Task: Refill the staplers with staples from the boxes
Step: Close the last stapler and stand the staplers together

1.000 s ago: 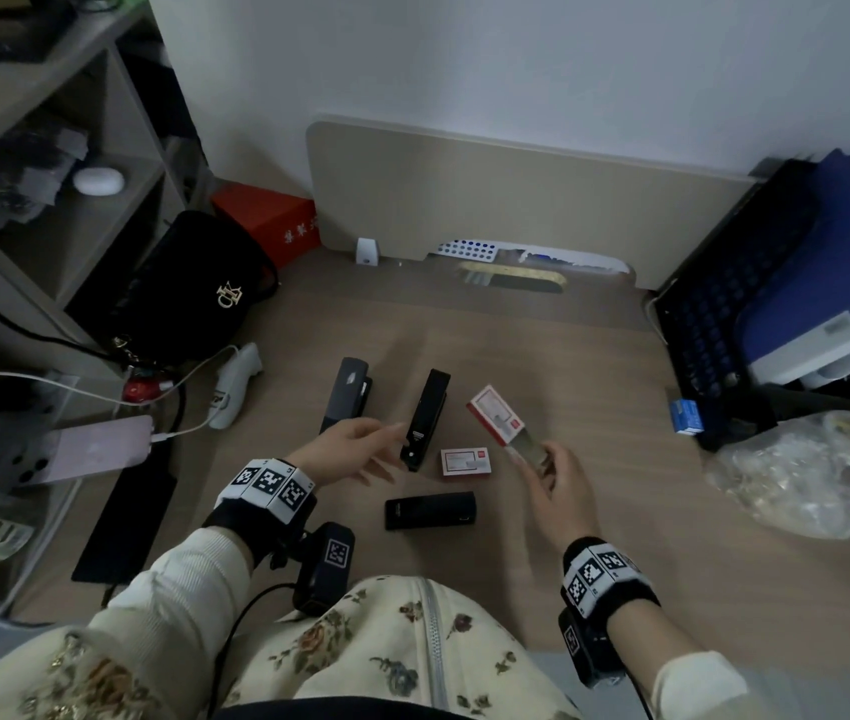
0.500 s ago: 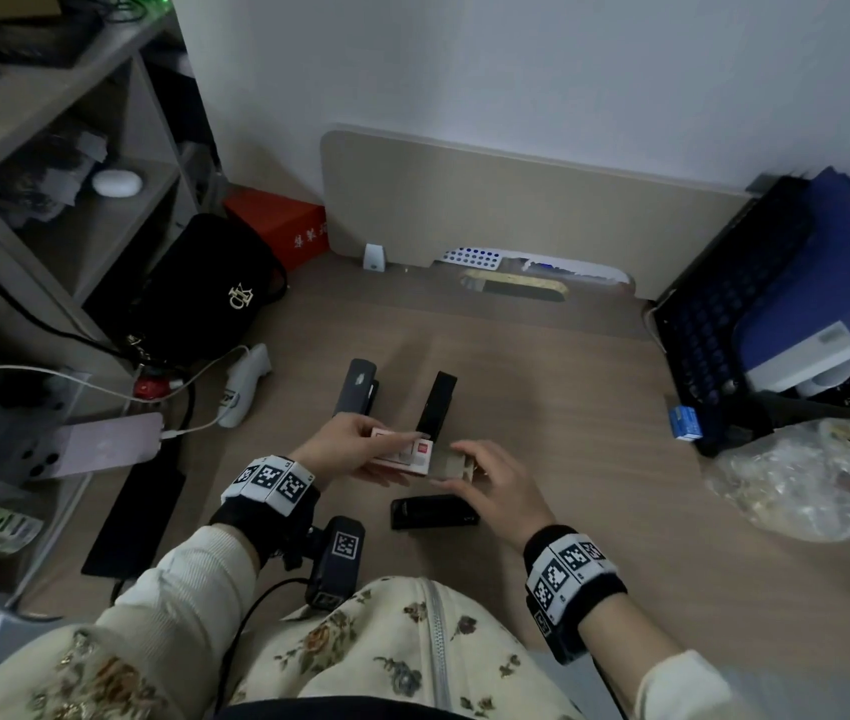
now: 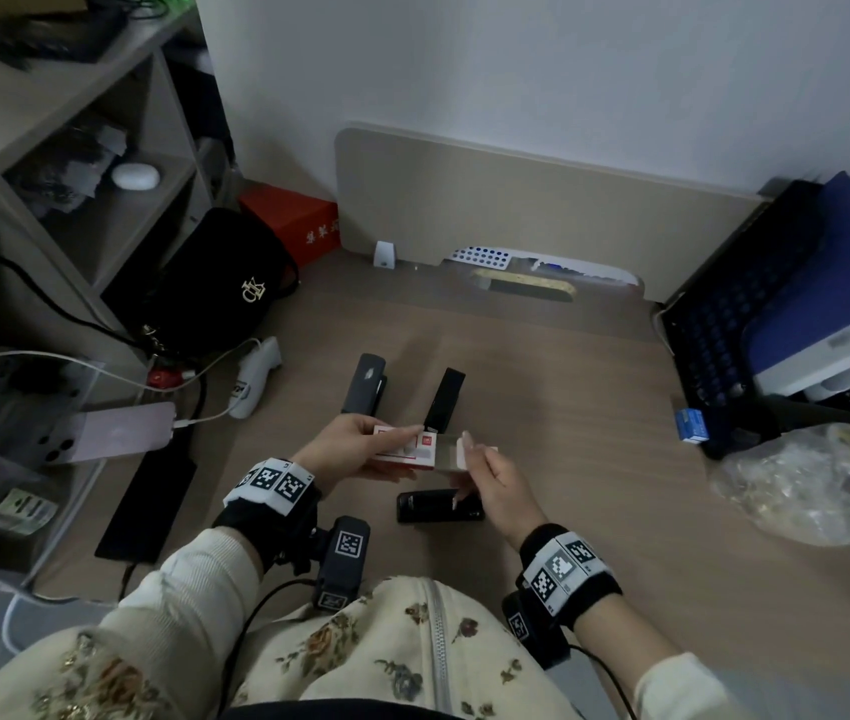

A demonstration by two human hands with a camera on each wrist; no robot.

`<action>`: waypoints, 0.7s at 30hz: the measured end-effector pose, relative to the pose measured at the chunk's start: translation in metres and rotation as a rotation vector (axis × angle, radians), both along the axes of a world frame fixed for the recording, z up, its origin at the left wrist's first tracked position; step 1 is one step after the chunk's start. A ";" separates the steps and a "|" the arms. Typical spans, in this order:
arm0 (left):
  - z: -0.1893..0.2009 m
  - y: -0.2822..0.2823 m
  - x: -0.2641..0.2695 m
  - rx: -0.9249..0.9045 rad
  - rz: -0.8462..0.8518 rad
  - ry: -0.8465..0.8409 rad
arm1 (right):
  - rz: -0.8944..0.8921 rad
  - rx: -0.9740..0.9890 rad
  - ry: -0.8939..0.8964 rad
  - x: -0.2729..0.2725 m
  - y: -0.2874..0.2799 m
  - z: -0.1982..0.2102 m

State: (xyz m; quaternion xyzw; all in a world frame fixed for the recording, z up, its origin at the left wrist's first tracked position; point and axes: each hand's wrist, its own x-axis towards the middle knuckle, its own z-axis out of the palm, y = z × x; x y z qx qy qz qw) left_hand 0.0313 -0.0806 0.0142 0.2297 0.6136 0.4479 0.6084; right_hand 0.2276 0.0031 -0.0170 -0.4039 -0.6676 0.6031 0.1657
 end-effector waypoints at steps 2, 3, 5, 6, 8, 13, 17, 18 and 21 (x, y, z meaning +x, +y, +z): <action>0.003 0.001 0.001 0.005 -0.003 -0.004 | 0.002 0.000 0.014 -0.002 0.001 0.000; 0.004 0.001 0.001 0.010 -0.008 -0.005 | 0.004 0.002 0.026 -0.002 0.001 0.000; 0.005 0.002 0.001 0.018 -0.024 -0.004 | 0.016 -0.026 0.063 -0.002 0.001 0.003; 0.005 0.003 0.001 0.018 -0.035 0.001 | 0.035 -0.042 0.074 -0.002 0.001 0.005; 0.005 0.004 0.002 0.019 -0.064 0.017 | 0.086 -0.057 0.089 -0.002 0.001 0.009; 0.006 0.005 0.007 0.022 -0.206 0.023 | 0.211 -0.031 0.066 -0.003 0.000 0.012; 0.007 0.006 0.010 -0.002 -0.293 -0.004 | 0.231 -0.087 0.073 -0.001 0.002 0.006; 0.008 0.007 0.011 -0.010 -0.299 -0.011 | 0.214 -0.093 0.085 0.000 0.003 0.005; 0.009 0.010 0.014 -0.046 -0.307 0.010 | 0.119 -0.097 0.104 0.001 0.004 0.006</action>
